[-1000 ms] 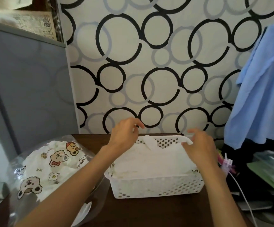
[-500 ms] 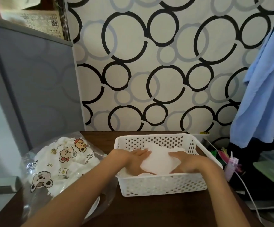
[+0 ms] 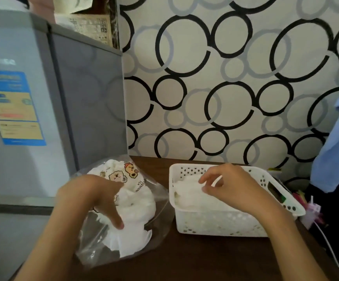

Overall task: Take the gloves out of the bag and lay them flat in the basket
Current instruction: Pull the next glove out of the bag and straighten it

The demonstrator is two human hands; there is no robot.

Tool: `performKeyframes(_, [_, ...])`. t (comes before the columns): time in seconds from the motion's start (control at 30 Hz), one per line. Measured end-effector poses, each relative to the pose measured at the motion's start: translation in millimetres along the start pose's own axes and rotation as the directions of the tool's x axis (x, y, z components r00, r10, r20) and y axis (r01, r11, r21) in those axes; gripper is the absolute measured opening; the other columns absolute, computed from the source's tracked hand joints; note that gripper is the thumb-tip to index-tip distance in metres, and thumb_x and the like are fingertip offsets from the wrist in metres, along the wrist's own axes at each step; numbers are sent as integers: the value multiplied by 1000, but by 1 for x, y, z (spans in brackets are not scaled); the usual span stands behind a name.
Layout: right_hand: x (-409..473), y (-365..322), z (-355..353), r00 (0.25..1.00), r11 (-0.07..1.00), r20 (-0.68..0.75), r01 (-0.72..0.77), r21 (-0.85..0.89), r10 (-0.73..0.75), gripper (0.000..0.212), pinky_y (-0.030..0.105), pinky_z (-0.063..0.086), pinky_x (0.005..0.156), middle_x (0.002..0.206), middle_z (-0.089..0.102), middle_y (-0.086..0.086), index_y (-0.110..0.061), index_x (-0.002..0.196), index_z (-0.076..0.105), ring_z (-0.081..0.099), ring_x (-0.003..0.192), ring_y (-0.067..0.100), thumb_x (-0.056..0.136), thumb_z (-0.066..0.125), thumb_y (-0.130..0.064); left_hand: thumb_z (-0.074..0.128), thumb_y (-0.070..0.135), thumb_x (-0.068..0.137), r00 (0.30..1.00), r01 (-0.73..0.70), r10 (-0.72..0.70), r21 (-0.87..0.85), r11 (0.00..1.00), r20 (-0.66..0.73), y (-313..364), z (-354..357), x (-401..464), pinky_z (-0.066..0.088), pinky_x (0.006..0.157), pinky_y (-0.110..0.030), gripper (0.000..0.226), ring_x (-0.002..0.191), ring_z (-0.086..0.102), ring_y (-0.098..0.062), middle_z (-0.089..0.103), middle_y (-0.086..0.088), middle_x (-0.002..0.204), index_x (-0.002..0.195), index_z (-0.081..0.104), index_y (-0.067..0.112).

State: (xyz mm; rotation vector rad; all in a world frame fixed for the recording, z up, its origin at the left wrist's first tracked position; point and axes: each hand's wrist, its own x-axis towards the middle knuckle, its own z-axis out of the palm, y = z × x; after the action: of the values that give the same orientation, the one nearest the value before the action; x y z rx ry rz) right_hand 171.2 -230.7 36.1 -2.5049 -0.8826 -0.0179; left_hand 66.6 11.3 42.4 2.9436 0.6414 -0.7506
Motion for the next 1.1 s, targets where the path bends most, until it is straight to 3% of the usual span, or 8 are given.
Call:
performKeyframes(0.13, [-15,-56,32,973,985,155,174,-2,-172,18,13,42,69,100,67,-14,-34,102,71,55,77,-2,90,62,-25,44,50,97,997,2,-6,55,998,77,0,5,12,19,116,-38,69,146,19,-22,16,3,160,153,10,30])
performKeyframes(0.33, [-5,-71,87,882,944,384,322,-66,-274,37,27,49,85,112,65,-8,-36,118,63,60,96,10,83,70,-26,33,42,102,993,-99,96,40,994,68,-8,11,29,14,118,-40,54,147,14,-21,15,2,160,152,15,29])
performKeyframes(0.47, [2,-73,99,881,941,353,339,-11,-314,22,16,43,70,97,67,-13,-31,107,70,58,82,2,85,67,-35,60,46,90,981,-192,190,-98,977,-30,-21,7,21,29,112,-36,64,138,34,-17,35,8,151,145,31,36])
performKeyframes(0.6, [6,-75,82,897,954,326,269,133,-298,16,21,51,74,92,57,-20,-29,106,66,61,79,3,92,58,-32,76,22,79,939,-340,316,-216,915,-137,-23,9,31,40,94,-26,62,113,48,-12,50,12,122,132,47,35])
performKeyframes(0.7, [7,-71,66,946,936,221,164,311,-239,8,17,47,55,100,63,-11,-28,101,55,67,62,8,97,49,-29,78,14,77,921,-385,351,-258,886,-169,-21,10,35,43,90,-25,70,111,48,-12,50,10,122,133,41,34])
performKeyframes(0.8, [13,-63,59,980,906,134,79,416,-147,11,19,51,57,94,66,-5,-22,101,56,66,66,10,98,46,-25,81,21,75,859,-508,445,-320,800,-251,-21,8,31,41,94,-21,79,114,46,-4,46,19,120,132,32,44])
performKeyframes(0.97, [21,-57,53,987,743,158,-78,665,-38,35,32,56,86,96,68,1,-23,106,64,68,88,14,87,51,-50,76,50,73,751,-657,556,-320,682,-355,-15,7,28,49,93,-21,55,110,49,6,54,26,117,122,53,38])
performKeyframes(1.1, [20,-47,48,998,882,-17,60,467,-59,40,13,49,71,94,67,-12,-30,105,64,61,84,-1,71,74,-48,63,39,88,710,-685,459,-374,625,-534,-11,6,38,48,80,-17,20,93,60,2,67,15,100,99,70,24])
